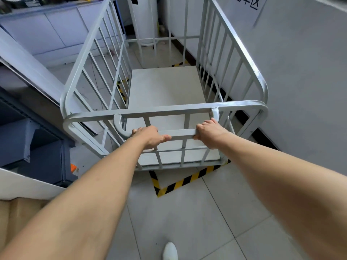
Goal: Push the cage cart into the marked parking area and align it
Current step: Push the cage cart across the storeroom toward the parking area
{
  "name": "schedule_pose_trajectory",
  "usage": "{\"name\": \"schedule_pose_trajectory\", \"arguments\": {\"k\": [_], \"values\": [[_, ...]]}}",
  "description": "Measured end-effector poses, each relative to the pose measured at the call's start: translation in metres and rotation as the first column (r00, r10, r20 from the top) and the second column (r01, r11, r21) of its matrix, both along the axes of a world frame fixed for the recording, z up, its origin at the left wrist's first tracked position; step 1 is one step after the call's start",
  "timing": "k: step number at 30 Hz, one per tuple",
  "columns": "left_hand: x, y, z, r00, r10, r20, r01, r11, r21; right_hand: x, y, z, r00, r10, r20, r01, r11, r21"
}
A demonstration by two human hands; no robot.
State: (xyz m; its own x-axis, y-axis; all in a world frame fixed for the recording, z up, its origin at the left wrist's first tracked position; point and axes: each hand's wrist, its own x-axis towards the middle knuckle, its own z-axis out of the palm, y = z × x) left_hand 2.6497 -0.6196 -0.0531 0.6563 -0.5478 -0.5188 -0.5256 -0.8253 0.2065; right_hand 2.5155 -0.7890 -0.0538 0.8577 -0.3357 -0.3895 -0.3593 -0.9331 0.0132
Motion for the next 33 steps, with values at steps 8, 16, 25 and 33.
{"name": "schedule_pose_trajectory", "arguments": {"k": [8, 16, 25, 33], "values": [[0.046, 0.031, 0.012, 0.999, 0.012, 0.037, -0.014, 0.999, 0.045, 0.047, 0.039, 0.002, 0.999, 0.003, 0.035, -0.004, 1.000, 0.022], [0.066, 0.058, 0.013, 0.994, -0.031, 0.107, 0.023, 0.996, 0.081, 0.072, 0.068, 0.000, 0.999, -0.021, 0.045, 0.020, 0.999, 0.030], [0.068, 0.064, 0.011, 0.988, -0.031, 0.151, 0.009, 0.989, 0.146, 0.075, 0.072, 0.001, 0.994, -0.019, 0.110, 0.003, 0.990, 0.144], [0.055, 0.053, 0.017, 0.988, 0.016, 0.156, -0.043, 0.985, 0.169, 0.051, 0.030, 0.023, 0.987, 0.007, 0.160, -0.050, 0.962, 0.267]]}}
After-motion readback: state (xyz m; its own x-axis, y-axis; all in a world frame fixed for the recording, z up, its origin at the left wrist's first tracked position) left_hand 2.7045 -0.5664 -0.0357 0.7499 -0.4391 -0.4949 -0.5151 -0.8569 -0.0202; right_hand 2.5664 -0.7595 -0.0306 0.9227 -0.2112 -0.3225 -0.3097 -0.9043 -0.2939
